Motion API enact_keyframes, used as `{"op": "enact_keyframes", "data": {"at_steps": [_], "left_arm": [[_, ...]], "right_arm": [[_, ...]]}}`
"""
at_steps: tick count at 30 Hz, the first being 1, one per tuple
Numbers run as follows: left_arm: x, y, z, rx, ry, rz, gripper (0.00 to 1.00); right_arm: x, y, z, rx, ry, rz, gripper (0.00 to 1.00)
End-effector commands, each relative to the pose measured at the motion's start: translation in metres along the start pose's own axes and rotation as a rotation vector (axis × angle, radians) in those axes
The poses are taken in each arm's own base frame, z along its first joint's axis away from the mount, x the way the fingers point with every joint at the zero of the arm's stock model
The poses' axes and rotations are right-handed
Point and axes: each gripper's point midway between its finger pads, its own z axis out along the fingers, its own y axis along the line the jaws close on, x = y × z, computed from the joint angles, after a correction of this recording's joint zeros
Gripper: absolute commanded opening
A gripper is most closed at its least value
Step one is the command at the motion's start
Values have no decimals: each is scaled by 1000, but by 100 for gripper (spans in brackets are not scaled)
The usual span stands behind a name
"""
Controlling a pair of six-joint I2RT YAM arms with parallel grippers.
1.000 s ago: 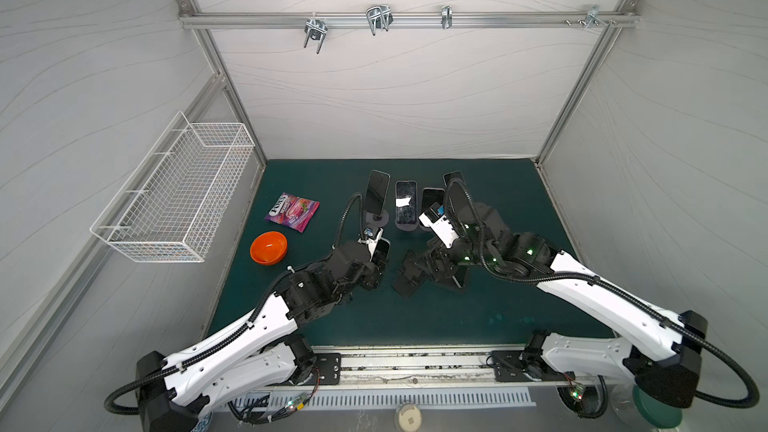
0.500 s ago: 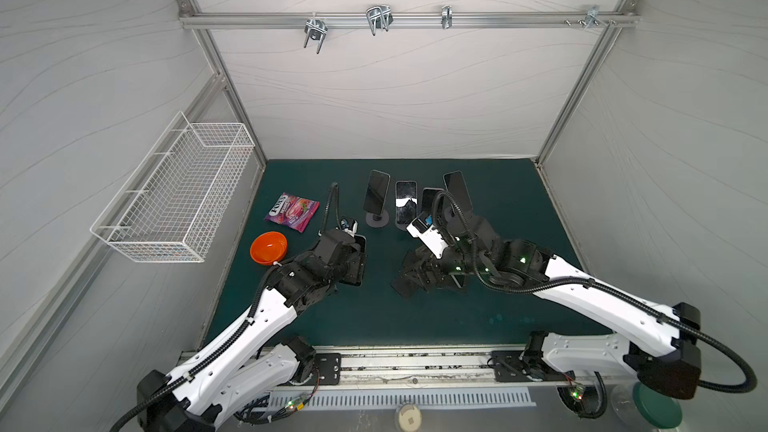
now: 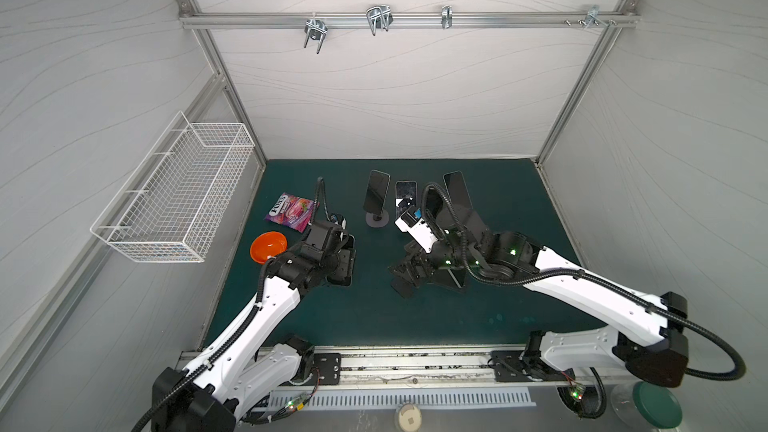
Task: Remove the phone from the phone stand
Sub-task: 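Carry the mint-edged phone toward the orange bowl while the right gripper draws back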
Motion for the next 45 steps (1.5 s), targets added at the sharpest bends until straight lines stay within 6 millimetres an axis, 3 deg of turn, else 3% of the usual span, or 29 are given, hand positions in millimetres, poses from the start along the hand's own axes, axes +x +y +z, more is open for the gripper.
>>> {"op": "enact_keyframes", "data": {"at_steps": [1, 12, 25, 36, 45], "left_arm": [[-25, -2, -8, 41, -50, -3, 54], [-14, 23, 17, 0, 76, -9, 55], [-24, 60, 55, -46, 162, -3, 56], [-31, 96, 93, -79, 308, 14, 56], [-25, 107, 112, -109, 389, 11, 56]], "right_arm": [[-2, 8, 5, -37, 23, 44, 83], [-14, 17, 22, -75, 42, 86, 83], [1, 27, 31, -108, 68, 88, 82], [14, 21, 37, -96, 109, 67, 82], [11, 10, 38, -82, 123, 37, 83]]}}
